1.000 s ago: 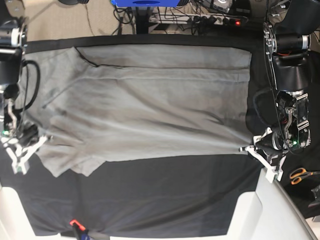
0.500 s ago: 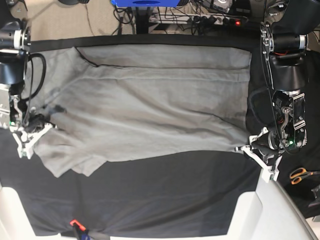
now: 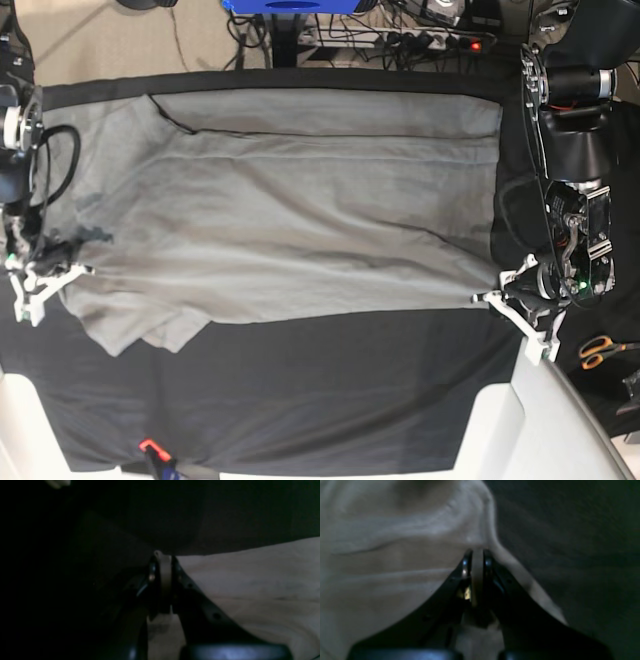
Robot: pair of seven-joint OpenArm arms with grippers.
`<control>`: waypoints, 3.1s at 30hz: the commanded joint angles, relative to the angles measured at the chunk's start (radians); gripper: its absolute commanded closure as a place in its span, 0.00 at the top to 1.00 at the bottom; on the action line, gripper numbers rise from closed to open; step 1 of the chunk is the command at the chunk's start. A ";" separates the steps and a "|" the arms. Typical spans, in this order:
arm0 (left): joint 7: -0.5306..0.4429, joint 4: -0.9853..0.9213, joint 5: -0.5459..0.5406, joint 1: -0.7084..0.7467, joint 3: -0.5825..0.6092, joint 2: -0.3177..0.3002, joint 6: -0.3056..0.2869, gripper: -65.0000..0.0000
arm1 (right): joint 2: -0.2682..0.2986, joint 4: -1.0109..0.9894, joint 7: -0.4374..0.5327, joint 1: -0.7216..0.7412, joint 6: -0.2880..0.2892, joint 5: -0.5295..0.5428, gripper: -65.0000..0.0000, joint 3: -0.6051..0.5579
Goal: Fold the T-shirt properly
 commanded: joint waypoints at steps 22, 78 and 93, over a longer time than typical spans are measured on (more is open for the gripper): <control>-0.020 0.023 -0.011 0.006 -0.004 -0.013 -0.001 0.00 | -0.023 -0.226 0.296 0.261 0.007 0.007 0.54 -0.226; -0.014 0.025 -0.009 0.028 -0.004 -0.019 -0.001 0.00 | 0.018 -0.148 0.226 0.064 -0.085 0.011 0.59 -0.042; -0.014 0.023 -0.009 0.028 -0.004 -0.019 -0.001 0.00 | 0.020 -0.145 0.222 0.038 -0.082 0.009 0.04 -0.044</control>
